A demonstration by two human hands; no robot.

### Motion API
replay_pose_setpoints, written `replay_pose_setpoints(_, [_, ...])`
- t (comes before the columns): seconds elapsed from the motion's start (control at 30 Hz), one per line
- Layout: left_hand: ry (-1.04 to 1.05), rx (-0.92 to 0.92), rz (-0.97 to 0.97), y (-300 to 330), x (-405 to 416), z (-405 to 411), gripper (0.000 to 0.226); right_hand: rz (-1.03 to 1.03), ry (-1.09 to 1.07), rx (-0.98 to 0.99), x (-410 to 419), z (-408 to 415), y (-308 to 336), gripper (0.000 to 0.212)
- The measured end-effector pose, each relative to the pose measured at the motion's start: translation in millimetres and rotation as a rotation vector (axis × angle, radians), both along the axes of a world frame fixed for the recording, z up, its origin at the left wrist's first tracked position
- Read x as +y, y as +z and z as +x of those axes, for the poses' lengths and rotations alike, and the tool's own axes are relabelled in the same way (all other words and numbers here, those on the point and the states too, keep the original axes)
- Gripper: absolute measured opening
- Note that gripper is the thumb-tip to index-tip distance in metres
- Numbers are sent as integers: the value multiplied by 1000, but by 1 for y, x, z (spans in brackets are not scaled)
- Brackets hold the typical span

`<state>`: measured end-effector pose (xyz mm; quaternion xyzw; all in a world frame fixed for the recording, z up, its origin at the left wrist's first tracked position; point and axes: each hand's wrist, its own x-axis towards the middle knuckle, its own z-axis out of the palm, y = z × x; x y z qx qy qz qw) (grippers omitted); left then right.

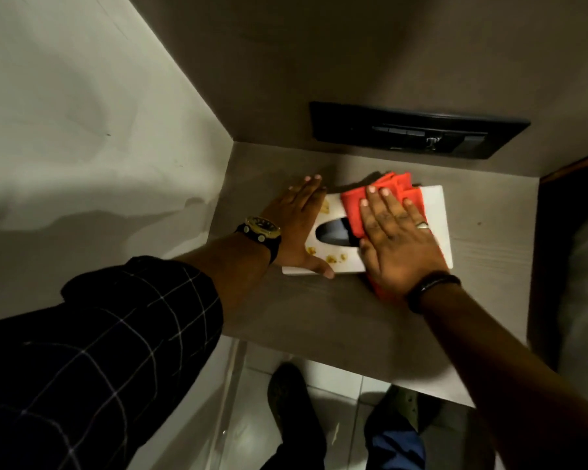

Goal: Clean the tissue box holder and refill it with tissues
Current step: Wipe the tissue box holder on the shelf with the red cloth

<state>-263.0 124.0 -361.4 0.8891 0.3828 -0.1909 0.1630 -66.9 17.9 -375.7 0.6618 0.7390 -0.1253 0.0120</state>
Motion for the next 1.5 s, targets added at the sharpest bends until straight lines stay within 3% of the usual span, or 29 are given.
replay_pose_setpoints(0.27, [-6, -8, 16, 0, 1, -3, 146, 19, -657, 3, 10, -40, 2, 69])
replay_pose_setpoints(0.33, [-5, -20, 20, -1, 1, -3, 144, -24, -624, -5, 13, -56, 4, 71])
replay_pose_setpoints(0.43, [-11, -8, 4, 0, 0, -1, 143, -50, -395, 37, 14, -62, 6, 72])
replay_pose_setpoints(0.53, [-19, -25, -6, 0, 1, -3, 145, 19, -284, 243, 9, -42, 14, 68])
replay_pose_setpoints(0.6, [-18, -40, -20, -1, 3, -3, 146, 134, -333, 355, 4, -13, 16, 66])
replay_pose_setpoints(0.67, [-16, -31, -24, 0, 4, -2, 147, 200, -435, 296, 5, 21, 12, 67])
replay_pose_setpoints(0.83, [-39, -138, 2, 8, -17, 10, 150, 116, -512, 166, 10, 49, -14, 64])
replay_pose_setpoints(0.97, [-24, -412, 186, 7, -72, 65, 105, 132, -565, 171, 7, 45, -16, 63])
replay_pose_setpoints(1.03, [16, -369, 213, 0, -87, 93, 83, 98, -621, 160, -1, 41, -17, 64])
replay_pose_setpoints(1.13, [0, -316, 250, -9, -90, 100, 71, 87, -697, 161, -8, 39, -16, 63])
replay_pose_setpoints(1.27, [-87, -320, 241, -12, -80, 87, 68, 60, -714, 131, -10, 41, -17, 64])
replay_pose_setpoints(1.5, [5, -277, 302, -11, -57, 44, 69, 37, -745, 148, -10, 39, -15, 64])
